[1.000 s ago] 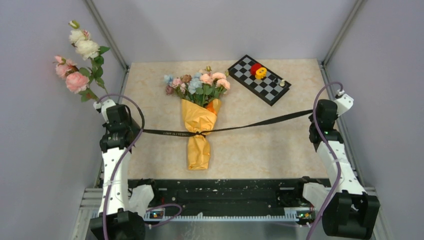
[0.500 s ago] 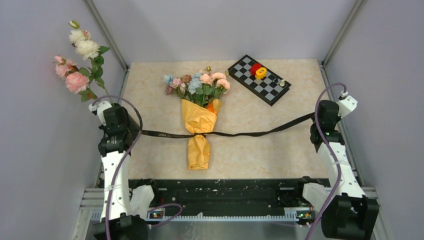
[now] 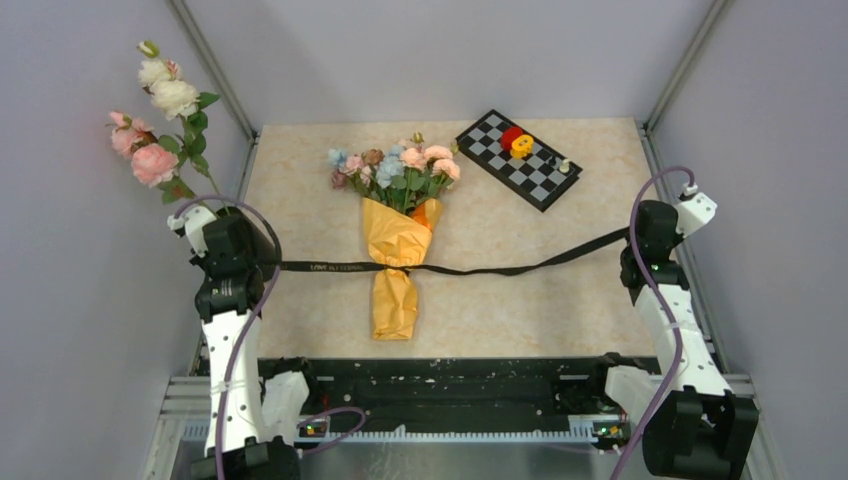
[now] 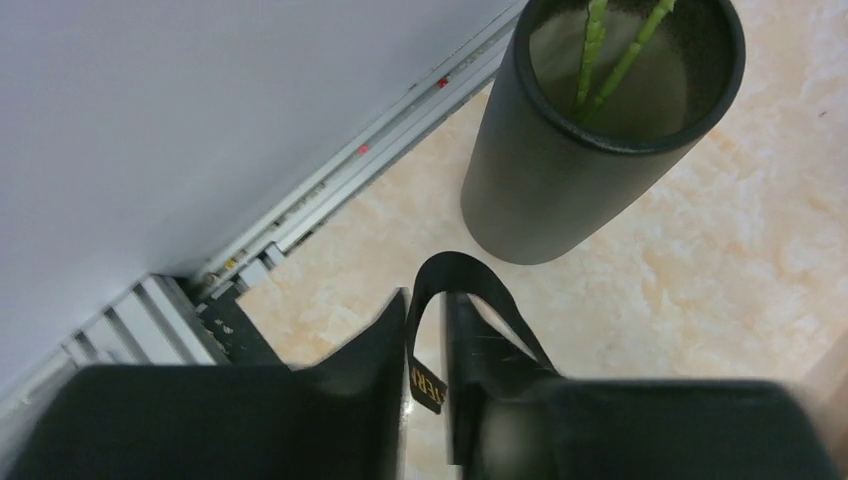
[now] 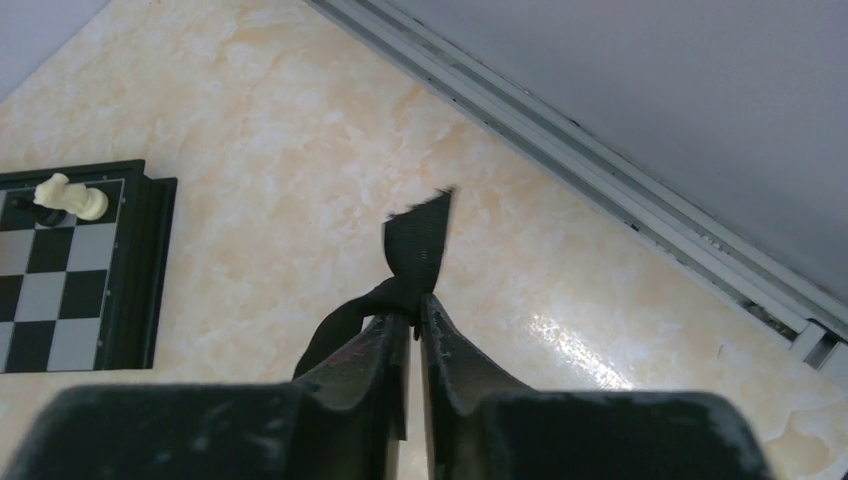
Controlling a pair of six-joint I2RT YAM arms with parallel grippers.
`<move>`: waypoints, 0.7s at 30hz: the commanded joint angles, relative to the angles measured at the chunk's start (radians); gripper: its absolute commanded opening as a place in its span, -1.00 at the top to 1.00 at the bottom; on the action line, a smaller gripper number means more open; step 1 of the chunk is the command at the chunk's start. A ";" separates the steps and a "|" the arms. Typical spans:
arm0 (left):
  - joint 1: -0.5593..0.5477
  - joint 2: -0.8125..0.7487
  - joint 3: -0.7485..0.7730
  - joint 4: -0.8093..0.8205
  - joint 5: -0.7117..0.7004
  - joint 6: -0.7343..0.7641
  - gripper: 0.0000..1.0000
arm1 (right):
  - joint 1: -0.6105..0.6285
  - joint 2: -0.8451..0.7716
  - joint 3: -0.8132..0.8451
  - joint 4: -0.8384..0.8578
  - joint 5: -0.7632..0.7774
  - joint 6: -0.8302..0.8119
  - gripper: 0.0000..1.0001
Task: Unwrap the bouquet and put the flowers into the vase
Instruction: Untie the ribbon from the wrapping paper.
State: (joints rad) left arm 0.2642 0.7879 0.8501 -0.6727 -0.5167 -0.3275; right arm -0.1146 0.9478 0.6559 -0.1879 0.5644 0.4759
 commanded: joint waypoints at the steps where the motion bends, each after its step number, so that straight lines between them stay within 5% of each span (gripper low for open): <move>1: 0.007 -0.006 -0.008 0.044 0.019 0.001 0.30 | -0.011 -0.005 0.024 0.014 0.024 0.003 0.58; 5: 0.007 -0.019 -0.014 0.052 0.071 0.021 -0.34 | -0.011 -0.024 0.018 0.026 0.006 -0.005 -0.22; 11: -0.001 -0.047 -0.012 0.051 0.209 0.070 -0.96 | -0.011 -0.069 0.000 0.074 -0.110 -0.052 -0.53; 21: -0.214 -0.134 -0.035 0.076 0.327 0.137 -0.98 | 0.023 -0.060 -0.039 0.144 -0.533 -0.061 -0.69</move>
State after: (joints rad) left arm 0.1432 0.6781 0.8238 -0.6449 -0.2382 -0.2344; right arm -0.1139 0.8856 0.6403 -0.1005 0.2310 0.4198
